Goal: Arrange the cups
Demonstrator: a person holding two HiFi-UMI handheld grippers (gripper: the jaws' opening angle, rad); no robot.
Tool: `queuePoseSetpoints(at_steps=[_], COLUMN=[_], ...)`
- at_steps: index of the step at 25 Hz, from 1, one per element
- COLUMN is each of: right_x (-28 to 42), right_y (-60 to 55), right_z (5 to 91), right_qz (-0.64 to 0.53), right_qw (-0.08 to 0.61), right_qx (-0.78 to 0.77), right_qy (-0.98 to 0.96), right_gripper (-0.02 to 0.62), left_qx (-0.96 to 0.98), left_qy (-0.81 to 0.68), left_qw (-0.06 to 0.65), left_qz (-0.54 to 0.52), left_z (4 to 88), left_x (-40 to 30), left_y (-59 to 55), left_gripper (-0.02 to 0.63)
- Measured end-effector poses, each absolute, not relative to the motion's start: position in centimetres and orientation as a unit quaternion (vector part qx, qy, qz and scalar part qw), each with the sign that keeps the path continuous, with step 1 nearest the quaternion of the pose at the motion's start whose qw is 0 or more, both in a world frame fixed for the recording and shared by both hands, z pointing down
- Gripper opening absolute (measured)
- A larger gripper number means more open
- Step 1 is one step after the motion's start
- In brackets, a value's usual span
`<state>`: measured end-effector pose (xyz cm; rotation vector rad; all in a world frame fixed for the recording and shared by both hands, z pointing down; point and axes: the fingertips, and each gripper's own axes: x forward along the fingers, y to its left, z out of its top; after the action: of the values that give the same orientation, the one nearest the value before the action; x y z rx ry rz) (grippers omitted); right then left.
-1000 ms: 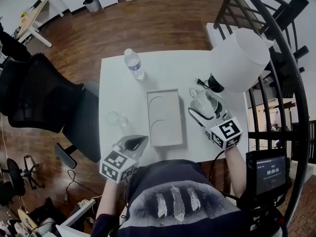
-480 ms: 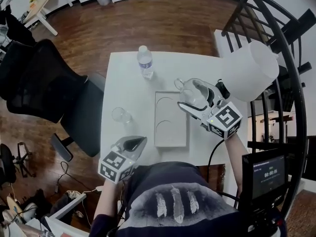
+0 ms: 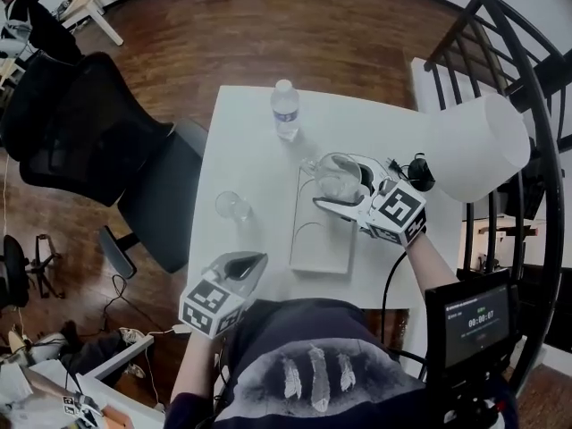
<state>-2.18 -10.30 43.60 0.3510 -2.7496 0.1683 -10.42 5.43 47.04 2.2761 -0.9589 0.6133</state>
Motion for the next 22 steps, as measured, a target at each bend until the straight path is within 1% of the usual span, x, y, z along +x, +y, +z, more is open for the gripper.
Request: queuePoseSetpoints(at_steps=[8, 17, 22], right_x=[-3.6, -5.0, -5.1], right_y=[-9.2, -8.6, -7.9], right_z=[46.4, 47.9, 49.4], right_qz=[0.061, 0.057, 0.050], right_qw=[0.207, 0.200, 0.210], right_qx=[0.070, 0.031, 0.019], right_qy=[-0.974, -0.978, -0.976], right_gripper=[0.379, 0.379, 0.379], left_qx=[0.845, 0.833, 0.830], left_qy=[-0.369, -0.376, -0.378], left_qw=[0.305, 0.315, 0.318], left_qz=[0.238, 0.256, 0.260], left_z=[47.3, 48.4, 49.0], left_x=[-10.7, -11.7, -12.0], left_y=[5.8, 5.6, 5.5], left_gripper=[0.014, 0.015, 0.014])
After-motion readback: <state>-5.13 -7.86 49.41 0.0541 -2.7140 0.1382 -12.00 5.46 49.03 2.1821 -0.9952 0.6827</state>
